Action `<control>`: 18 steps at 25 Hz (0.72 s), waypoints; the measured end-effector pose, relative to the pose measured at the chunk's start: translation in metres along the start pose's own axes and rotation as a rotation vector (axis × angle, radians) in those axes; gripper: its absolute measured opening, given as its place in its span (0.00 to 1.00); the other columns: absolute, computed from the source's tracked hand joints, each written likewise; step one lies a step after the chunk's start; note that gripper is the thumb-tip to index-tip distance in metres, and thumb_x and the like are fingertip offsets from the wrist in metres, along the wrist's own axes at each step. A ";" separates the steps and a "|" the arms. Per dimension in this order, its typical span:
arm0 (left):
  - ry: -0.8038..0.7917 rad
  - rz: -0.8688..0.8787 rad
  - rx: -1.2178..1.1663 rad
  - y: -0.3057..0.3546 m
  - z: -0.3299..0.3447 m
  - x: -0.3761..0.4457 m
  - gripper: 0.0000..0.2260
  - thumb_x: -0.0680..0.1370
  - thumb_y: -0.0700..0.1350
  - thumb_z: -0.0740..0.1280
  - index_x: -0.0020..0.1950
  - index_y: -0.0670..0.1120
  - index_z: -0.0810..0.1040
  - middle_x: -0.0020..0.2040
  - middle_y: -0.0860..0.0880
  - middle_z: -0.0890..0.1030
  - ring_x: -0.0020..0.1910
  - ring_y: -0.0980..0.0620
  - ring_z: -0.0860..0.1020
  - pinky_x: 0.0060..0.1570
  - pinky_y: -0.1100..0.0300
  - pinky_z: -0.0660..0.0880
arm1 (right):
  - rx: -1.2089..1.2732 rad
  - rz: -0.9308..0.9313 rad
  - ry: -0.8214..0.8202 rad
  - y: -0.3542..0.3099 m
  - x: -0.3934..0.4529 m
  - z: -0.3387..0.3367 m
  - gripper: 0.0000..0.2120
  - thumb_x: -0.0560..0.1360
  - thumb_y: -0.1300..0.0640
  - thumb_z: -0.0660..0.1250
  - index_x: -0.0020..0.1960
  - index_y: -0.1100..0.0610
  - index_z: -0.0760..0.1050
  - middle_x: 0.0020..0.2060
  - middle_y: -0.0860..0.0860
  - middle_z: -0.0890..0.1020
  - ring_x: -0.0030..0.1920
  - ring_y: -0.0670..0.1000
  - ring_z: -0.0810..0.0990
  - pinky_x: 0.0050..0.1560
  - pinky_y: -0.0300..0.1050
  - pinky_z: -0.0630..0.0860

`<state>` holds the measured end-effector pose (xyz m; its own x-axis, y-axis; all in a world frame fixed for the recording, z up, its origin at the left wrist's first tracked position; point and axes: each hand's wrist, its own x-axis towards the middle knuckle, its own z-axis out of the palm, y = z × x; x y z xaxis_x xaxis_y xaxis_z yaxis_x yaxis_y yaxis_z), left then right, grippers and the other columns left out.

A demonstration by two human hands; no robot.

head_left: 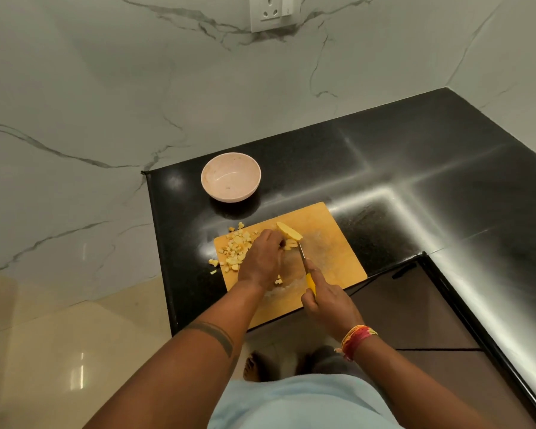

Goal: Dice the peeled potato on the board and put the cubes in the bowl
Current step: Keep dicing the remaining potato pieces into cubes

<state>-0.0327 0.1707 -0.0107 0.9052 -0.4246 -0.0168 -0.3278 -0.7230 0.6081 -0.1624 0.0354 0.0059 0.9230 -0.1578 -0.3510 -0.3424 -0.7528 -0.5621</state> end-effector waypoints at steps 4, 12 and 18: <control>-0.013 0.099 -0.009 0.011 0.019 -0.008 0.06 0.80 0.39 0.66 0.56 0.46 0.79 0.54 0.49 0.77 0.51 0.48 0.75 0.47 0.55 0.73 | -0.002 0.017 -0.021 0.012 -0.002 -0.014 0.35 0.80 0.54 0.58 0.83 0.43 0.48 0.32 0.53 0.79 0.33 0.56 0.78 0.33 0.56 0.74; 0.062 -0.120 0.087 0.026 0.041 0.008 0.09 0.82 0.39 0.60 0.58 0.49 0.77 0.57 0.49 0.76 0.54 0.48 0.74 0.52 0.51 0.76 | -0.164 -0.149 -0.220 0.051 0.022 -0.047 0.35 0.81 0.53 0.57 0.83 0.46 0.44 0.34 0.52 0.78 0.32 0.51 0.75 0.32 0.48 0.68; 0.100 -0.202 0.063 0.063 0.070 -0.001 0.10 0.83 0.44 0.62 0.61 0.50 0.80 0.56 0.49 0.76 0.53 0.48 0.76 0.50 0.52 0.77 | -0.188 -0.244 -0.275 0.092 0.030 -0.075 0.37 0.81 0.53 0.57 0.83 0.44 0.40 0.34 0.51 0.78 0.32 0.53 0.76 0.31 0.49 0.68</control>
<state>-0.0729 0.0874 -0.0284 0.9754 -0.2137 -0.0531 -0.1501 -0.8217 0.5499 -0.1531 -0.0865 -0.0007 0.8832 0.1974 -0.4254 -0.0573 -0.8549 -0.5157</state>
